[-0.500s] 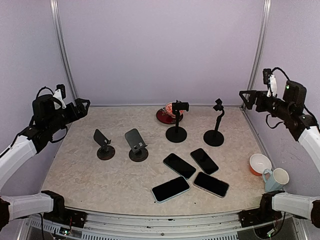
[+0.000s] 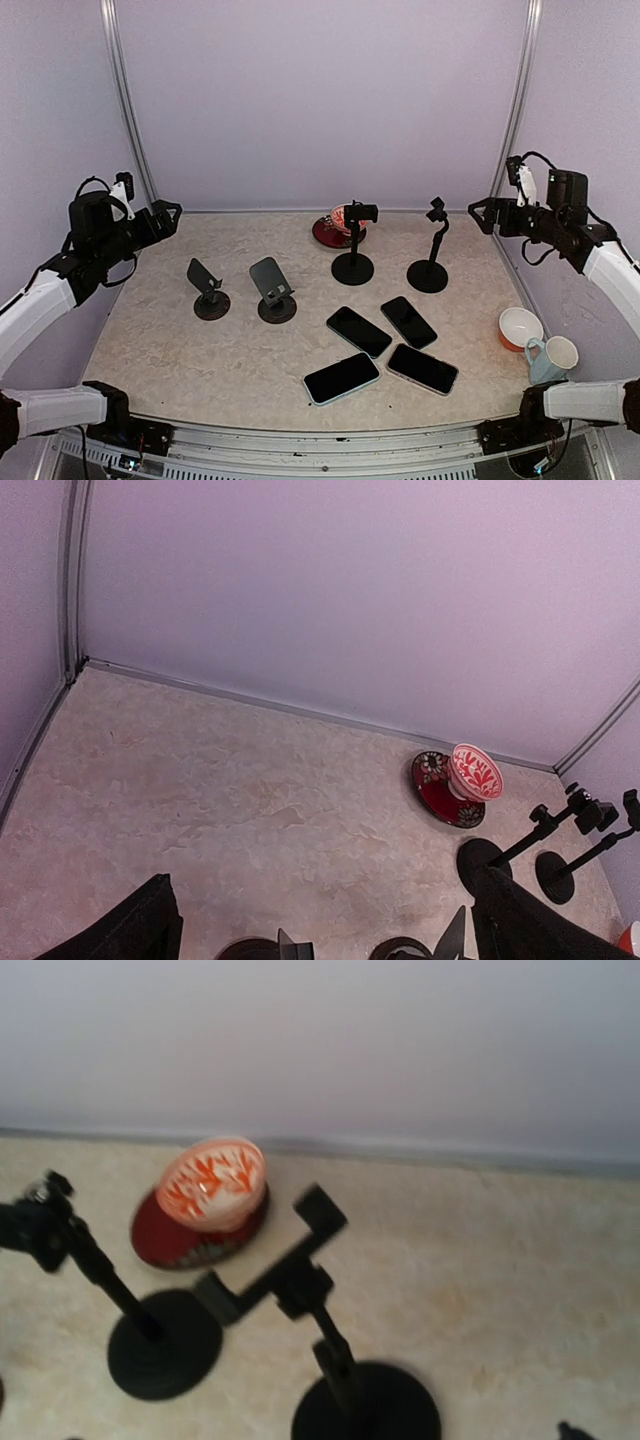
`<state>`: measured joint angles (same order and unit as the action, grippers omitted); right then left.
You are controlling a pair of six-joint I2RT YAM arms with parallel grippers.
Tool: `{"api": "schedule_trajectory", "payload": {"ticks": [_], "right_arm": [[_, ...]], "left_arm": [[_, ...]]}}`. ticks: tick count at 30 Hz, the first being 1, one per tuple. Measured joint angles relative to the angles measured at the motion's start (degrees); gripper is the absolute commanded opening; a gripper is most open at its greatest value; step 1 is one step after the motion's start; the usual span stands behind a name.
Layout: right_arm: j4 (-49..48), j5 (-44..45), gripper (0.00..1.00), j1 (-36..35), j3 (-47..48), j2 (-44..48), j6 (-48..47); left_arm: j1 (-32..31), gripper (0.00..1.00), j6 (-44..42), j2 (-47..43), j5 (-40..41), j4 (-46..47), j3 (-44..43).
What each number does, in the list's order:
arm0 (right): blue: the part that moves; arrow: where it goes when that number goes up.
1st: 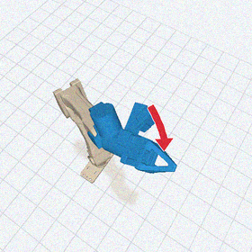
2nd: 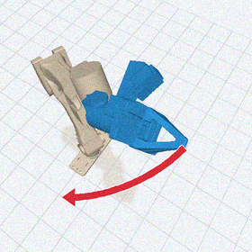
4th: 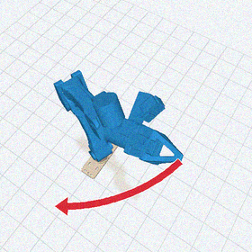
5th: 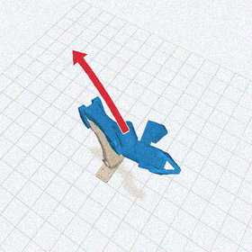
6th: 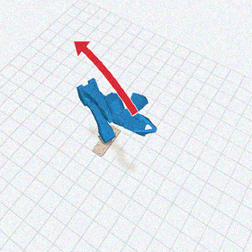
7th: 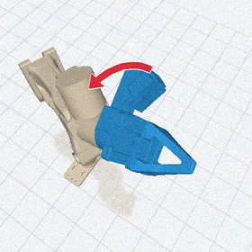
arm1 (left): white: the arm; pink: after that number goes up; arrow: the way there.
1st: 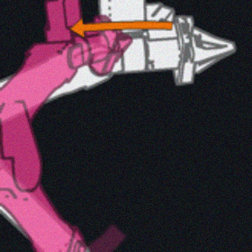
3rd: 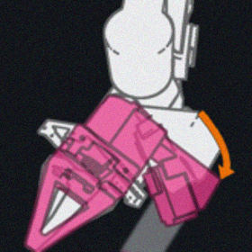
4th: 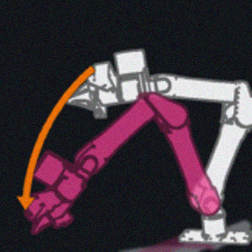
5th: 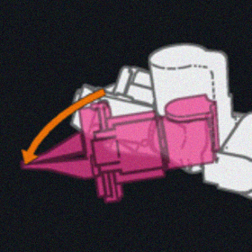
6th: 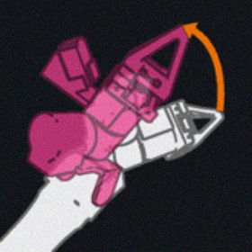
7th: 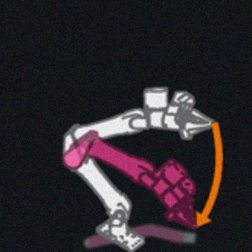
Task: Place the phone on the phone stand
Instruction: Adjust the phone stand at the corner of the board.
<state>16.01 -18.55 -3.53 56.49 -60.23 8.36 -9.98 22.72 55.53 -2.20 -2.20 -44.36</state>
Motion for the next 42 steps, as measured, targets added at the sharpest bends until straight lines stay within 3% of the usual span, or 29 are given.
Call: {"api": "schedule_trajectory", "payload": {"ticks": [21, 35, 42], "right_arm": [[5.4, 21.4, 1.00, -16.9, 5.7, -8.8, -5.3], [5.8, 19.9, 1.00, -17.9, 5.2, -9.7, -6.6], [5.1, 18.5, 1.00, -18.1, -0.7, -9.7, -5.9]], "left_arm": [[0.3, 0.99, 0.0, 2.1, 0.0, -0.4, 0.0], [0.3, 0.99, 0.3, 2.9, -1.4, -0.4, 0.0], [0.3, 0.99, 0.3, 4.1, -2.3, -0.5, 0.0]]}}
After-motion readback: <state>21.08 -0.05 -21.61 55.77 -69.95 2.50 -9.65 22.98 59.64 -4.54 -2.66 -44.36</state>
